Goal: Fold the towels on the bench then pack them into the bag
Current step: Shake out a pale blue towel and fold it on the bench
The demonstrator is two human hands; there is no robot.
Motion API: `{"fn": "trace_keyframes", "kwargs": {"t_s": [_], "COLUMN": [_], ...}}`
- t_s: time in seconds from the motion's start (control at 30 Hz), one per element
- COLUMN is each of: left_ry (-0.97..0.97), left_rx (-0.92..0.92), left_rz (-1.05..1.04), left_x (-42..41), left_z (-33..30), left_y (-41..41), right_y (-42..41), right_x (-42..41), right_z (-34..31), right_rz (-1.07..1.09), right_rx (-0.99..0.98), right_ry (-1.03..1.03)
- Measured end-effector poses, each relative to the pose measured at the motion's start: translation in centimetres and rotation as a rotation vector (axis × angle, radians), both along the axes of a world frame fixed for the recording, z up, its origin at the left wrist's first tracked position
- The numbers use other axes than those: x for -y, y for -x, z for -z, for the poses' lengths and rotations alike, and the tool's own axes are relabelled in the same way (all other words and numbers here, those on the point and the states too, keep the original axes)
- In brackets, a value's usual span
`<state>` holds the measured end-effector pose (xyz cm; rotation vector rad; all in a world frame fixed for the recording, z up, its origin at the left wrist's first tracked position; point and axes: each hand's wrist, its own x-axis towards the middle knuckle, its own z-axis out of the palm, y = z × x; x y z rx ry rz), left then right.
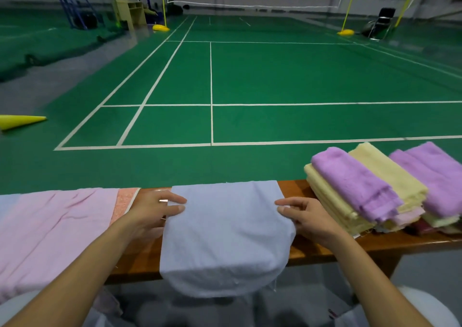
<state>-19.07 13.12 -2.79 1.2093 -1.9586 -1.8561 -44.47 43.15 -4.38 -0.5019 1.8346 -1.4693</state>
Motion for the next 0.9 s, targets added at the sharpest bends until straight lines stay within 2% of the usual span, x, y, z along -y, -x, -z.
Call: {"fn": "trace_keyframes", "kwargs": {"t_s": [0.2, 0.43, 0.57, 0.7, 0.8, 0.9], "left_ry": [0.273, 0.229, 0.256, 0.452, 0.677, 0.928], "left_rx": [-0.065, -0.071, -0.202, -0.234, -0.109, 0.016], "left_rz": [0.004, -0.056, -0.109, -0.064, 0.005, 0.043], "left_x": [-0.4, -0.2, -0.1, 0.3, 0.9, 1.4], "left_z": [-3.1, -8.6, -11.7, -13.8, -15.0, -16.4], "left_y": [-2.1, -3.7, -3.9, -4.5, -4.6, -4.3], "right_y": [0.0, -1.0, -0.7, 0.1, 0.4, 0.5], "right_x": [-0.8, -1.3, -0.7, -0.2, 0.2, 0.3], "right_z": [-2.0, -7.6, -11.3, -14.3, -16.4, -18.5], "right_rz": [0.065, 0.088, 0.054, 0.042, -0.003, -0.081], "right_rx": [-0.181, -0.227, -0.340, -0.543, -0.717, -0.960], "right_ry": [0.061, 0.197, 0.181, 0.115, 0.042, -0.122]}}
